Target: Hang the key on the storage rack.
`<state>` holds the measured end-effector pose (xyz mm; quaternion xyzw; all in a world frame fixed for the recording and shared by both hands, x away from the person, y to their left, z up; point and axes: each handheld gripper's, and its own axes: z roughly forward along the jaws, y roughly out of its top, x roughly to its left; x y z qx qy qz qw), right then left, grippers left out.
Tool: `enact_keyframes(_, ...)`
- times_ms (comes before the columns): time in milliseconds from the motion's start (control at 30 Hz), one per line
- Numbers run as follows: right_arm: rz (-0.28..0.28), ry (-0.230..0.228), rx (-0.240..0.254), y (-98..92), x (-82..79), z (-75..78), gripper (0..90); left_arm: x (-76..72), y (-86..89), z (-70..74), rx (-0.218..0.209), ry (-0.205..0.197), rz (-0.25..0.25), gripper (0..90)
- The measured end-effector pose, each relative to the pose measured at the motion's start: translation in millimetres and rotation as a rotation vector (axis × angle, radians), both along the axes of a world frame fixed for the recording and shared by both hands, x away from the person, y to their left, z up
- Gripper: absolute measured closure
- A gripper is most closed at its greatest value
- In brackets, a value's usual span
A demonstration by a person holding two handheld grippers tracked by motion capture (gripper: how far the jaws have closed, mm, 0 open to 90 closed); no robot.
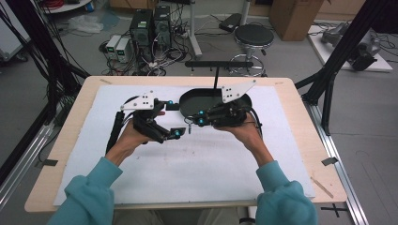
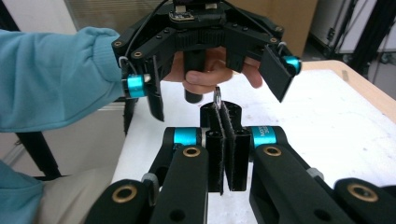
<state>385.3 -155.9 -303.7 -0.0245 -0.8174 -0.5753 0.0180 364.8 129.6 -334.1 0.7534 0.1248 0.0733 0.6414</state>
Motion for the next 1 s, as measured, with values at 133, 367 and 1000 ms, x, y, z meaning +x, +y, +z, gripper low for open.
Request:
enact_keyframes(133,-0.022,0.007,0.002,-3.5,-0.1,1.1,89.3,-3.1,15.2,-5.5,0.017,-0.004,0.061,1.7)
enact_keyframes(367,-0.070,0.002,0.016,-16.7,4.5,3.3,89.2,-20.6,48.5,-18.7,0.032,-0.044,0.188,1.7)
enact_keyframes(1000,-0.278,-0.012,-0.074,-62.2,34.3,28.6,89.3,-67.4,126.6,-91.3,-0.070,-0.043,0.464,1.7)
